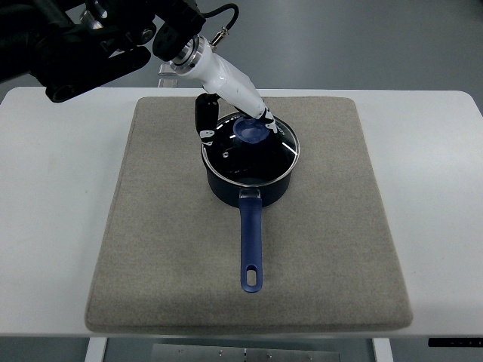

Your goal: Open pot lid and place left with left hand

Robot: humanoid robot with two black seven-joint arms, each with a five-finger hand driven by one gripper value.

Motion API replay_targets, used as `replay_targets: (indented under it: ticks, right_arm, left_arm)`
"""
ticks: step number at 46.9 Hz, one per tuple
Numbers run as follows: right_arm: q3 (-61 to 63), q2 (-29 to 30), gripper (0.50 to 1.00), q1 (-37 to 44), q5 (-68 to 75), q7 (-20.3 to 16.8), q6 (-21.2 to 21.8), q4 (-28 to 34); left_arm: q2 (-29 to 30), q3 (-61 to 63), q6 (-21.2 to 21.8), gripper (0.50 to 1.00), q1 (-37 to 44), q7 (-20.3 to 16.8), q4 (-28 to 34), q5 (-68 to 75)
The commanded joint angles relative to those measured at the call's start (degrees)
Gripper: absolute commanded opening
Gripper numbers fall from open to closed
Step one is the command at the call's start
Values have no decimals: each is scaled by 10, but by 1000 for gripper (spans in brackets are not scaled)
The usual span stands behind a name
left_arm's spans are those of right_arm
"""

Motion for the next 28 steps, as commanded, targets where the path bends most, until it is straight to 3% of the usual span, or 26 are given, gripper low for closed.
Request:
replay_targets:
  ticks: [1, 28]
  right_arm:
    - [0, 0, 917, 0, 0, 0, 0, 0]
    - [0, 0, 917, 0, 0, 0, 0, 0]
  left_arm:
    - [-1, 0, 0, 990, 3, 0, 3, 0]
    - [-5, -5, 0, 990, 13, 0, 25, -4]
